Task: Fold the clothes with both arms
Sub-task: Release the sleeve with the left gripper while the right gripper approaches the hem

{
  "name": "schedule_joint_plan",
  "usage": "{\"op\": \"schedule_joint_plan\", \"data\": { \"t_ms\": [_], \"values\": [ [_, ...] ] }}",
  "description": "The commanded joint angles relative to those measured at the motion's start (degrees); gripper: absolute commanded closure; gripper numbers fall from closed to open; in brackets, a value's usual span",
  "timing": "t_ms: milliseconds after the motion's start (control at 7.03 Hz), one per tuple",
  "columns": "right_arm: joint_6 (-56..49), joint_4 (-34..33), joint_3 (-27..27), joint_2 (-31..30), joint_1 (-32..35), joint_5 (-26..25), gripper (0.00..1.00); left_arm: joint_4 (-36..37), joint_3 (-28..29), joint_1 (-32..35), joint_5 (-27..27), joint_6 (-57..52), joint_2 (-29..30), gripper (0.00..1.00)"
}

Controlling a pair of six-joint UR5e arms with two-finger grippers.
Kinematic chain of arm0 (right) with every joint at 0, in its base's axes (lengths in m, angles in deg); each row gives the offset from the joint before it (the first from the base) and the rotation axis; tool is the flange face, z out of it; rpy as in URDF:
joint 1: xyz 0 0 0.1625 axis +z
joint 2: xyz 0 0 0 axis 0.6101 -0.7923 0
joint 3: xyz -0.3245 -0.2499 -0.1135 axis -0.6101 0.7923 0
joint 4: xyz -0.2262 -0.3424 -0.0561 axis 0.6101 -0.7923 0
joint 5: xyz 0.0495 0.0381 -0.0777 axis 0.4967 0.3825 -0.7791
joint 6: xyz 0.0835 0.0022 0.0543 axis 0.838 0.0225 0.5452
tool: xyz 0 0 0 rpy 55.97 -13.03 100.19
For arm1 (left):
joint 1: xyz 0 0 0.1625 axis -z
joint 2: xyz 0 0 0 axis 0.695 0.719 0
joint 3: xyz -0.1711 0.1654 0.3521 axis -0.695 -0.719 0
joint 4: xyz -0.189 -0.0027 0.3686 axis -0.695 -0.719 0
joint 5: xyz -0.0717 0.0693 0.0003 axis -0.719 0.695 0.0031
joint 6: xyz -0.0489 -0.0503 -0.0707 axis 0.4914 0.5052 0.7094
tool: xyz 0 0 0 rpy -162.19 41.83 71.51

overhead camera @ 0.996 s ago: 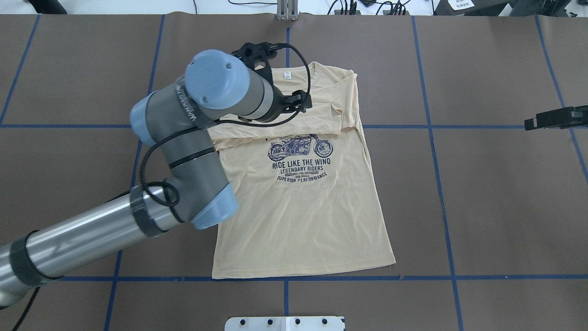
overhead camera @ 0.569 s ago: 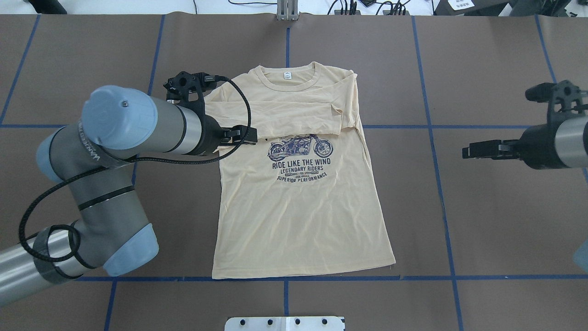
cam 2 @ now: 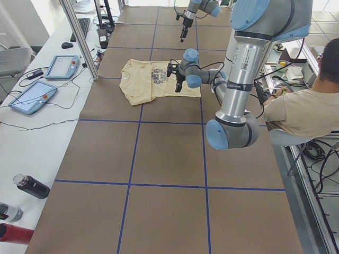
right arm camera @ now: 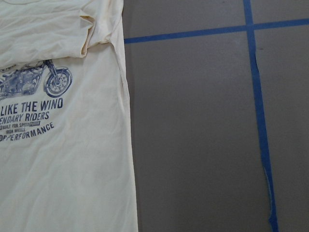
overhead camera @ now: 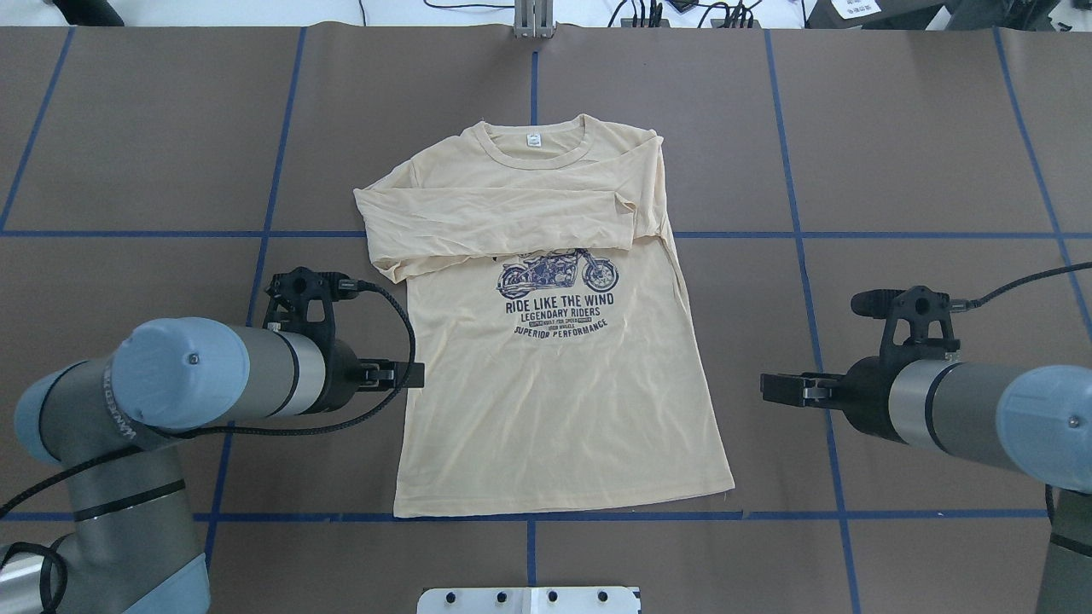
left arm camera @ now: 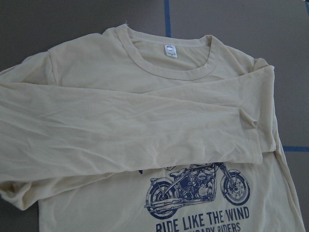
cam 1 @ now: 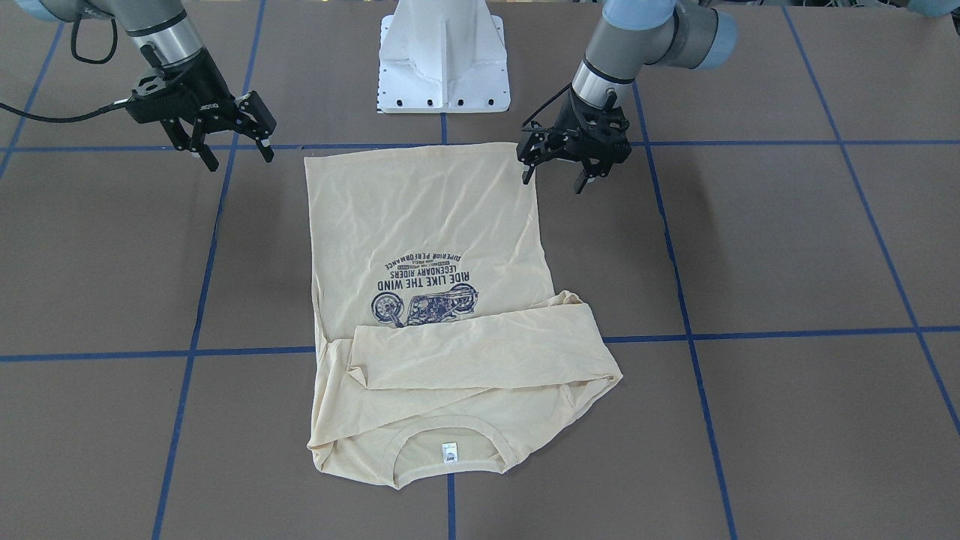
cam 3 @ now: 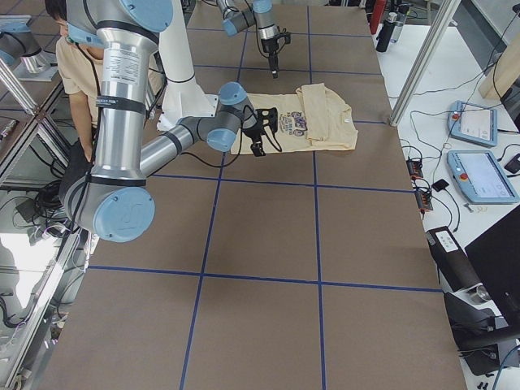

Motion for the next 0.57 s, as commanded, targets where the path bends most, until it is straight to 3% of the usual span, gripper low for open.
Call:
{"op": "schedule_joint_plan", "data": {
  "t_ms": [0, 427],
  "values": [
    [1.1, -2.1, -0.5, 0.3, -2.5, -2.8, 0.0, -1.6, -0.2, -4.2, 1.5, 4.8, -3.2, 0.04],
    [1.1, -2.1, -0.5, 0.3, -2.7, -3.5, 0.0, -1.8, -0.7, -11.4, 4.0, 11.7, -3.2, 0.31]
  ]
}}
